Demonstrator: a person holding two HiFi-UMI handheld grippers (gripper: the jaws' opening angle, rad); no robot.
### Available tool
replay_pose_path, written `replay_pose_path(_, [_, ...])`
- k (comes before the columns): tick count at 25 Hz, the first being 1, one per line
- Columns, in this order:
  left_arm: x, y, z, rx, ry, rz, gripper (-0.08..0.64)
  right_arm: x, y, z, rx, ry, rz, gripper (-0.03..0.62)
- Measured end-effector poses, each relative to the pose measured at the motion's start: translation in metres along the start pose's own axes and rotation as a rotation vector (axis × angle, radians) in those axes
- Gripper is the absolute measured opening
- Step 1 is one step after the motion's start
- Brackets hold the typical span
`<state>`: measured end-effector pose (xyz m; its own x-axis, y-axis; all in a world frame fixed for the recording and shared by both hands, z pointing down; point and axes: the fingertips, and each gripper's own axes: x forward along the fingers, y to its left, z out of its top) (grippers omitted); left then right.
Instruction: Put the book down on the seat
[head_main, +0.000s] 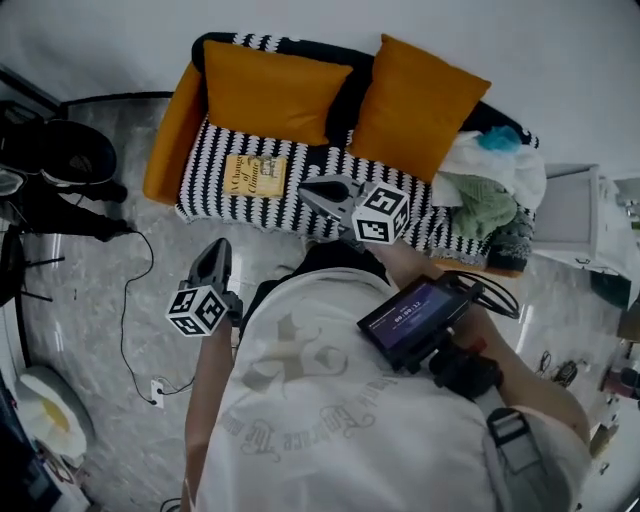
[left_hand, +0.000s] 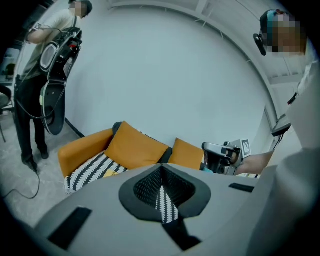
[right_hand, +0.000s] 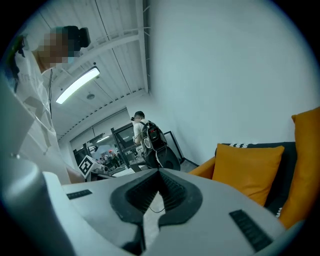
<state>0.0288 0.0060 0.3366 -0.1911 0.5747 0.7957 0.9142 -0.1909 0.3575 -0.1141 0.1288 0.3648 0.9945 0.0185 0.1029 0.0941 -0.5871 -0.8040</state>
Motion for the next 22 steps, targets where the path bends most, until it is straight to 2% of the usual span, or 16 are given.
replay_pose_path(6, [0.003,-0.005,0.009,0.046,0.014,-0.031,0.011,0.001,0.004,-0.01,-0.007,-0.003,-0.007,0.014])
replay_pose_path(22, [0.005,-0.001,0.0,0.01,-0.012,-0.023,0.012,0.006,0.003,-0.016,-0.008,0.043,-0.008,0.014])
